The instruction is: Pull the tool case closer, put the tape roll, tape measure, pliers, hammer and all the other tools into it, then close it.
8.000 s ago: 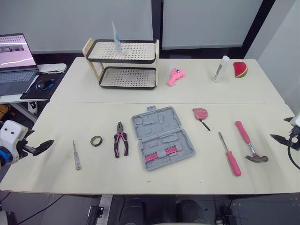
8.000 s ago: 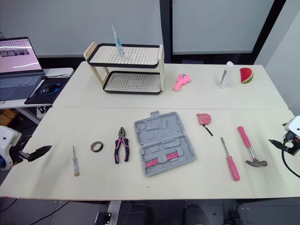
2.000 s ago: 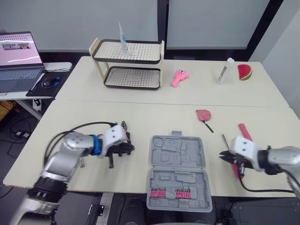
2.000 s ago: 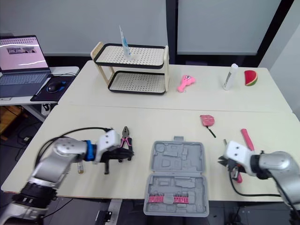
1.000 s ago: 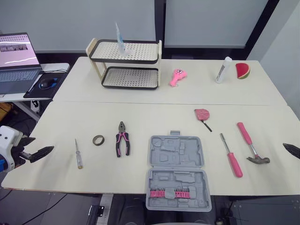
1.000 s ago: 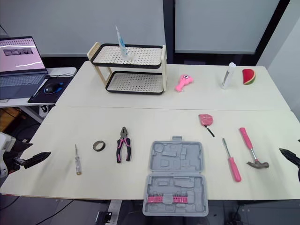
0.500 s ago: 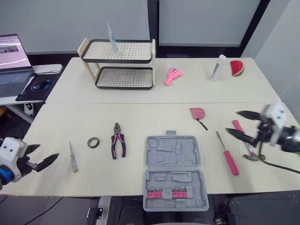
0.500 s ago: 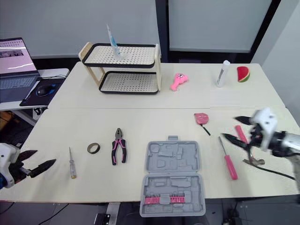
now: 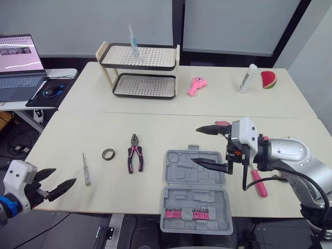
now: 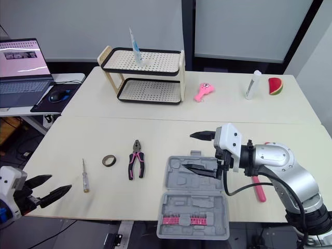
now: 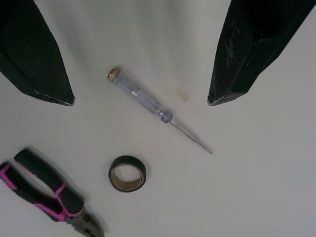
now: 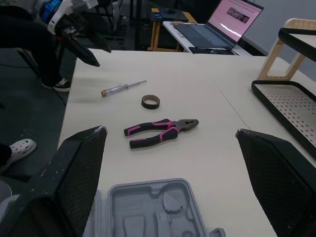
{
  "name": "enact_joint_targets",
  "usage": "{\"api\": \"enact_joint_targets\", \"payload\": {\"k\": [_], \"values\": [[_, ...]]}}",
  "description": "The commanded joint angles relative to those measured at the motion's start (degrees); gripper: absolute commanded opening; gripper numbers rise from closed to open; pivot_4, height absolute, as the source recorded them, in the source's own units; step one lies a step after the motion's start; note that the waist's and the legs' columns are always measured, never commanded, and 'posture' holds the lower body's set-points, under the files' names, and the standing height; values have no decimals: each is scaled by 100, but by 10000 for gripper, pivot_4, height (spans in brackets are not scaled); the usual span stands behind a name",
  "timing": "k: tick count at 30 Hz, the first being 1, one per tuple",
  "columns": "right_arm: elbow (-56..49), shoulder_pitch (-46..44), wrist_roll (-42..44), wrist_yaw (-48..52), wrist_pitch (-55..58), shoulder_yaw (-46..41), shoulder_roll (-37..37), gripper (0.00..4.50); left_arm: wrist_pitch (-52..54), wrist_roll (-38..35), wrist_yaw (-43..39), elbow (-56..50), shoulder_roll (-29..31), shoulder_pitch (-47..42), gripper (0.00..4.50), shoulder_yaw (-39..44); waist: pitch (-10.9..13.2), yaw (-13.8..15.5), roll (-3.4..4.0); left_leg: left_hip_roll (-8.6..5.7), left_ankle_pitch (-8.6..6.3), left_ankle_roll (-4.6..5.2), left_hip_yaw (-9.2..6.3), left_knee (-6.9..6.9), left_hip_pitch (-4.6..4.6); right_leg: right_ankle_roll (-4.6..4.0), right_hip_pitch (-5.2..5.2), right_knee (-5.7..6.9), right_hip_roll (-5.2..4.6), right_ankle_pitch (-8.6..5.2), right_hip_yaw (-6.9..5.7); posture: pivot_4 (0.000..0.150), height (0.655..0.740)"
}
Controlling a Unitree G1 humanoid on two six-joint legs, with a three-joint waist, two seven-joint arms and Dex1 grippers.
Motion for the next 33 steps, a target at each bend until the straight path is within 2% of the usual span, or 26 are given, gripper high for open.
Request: {"api": "enact_joint_targets", "payload": {"k": [1,5,10,14,29,33], "values": [[-56,2,-90,-63,-191,53,75,45000,3,91,-157,-328,222,-297,39150,-341,2,-2,2,0,0,0,0,0,0,0,0,0,0,0,0,1500,7400],[-46,-35,-173,-192,-116,168,189,45000,-300,671,-222,292,343,-1262,27678,-1296,2,8,4,-4,1,-1,-2,0,0,0,1,2,7,0,-2,1500,7400],[-64,-18,-309,-287,-123,268,220,45000,-690,1166,-284,1214,189,-2361,27678,-2127,4,-44,4,-9,1,-1,13,0,-3,0,-11,10,25,0,-8,1500,7400],[-211,86,-325,-404,-32,222,181,45000,-1007,1533,-292,1895,89,-2922,19652,-2595,4,-58,4,-4,1,-1,10,-1,-1,0,-14,14,23,0,-9,1500,7400],[-710,608,-480,-613,67,198,-118,45000,-2094,2098,-325,3231,69,-3486,19652,-2936,4,-51,3,-7,1,-1,6,4,-2,0,-12,14,18,0,-11,1500,7400],[-746,632,-466,-686,100,227,-92,45000,-2288,2202,-281,3711,-145,-3868,19652,-3037,4,-47,3,-7,1,-1,6,8,-4,0,-11,15,19,0,-13,1500,7400]]}}
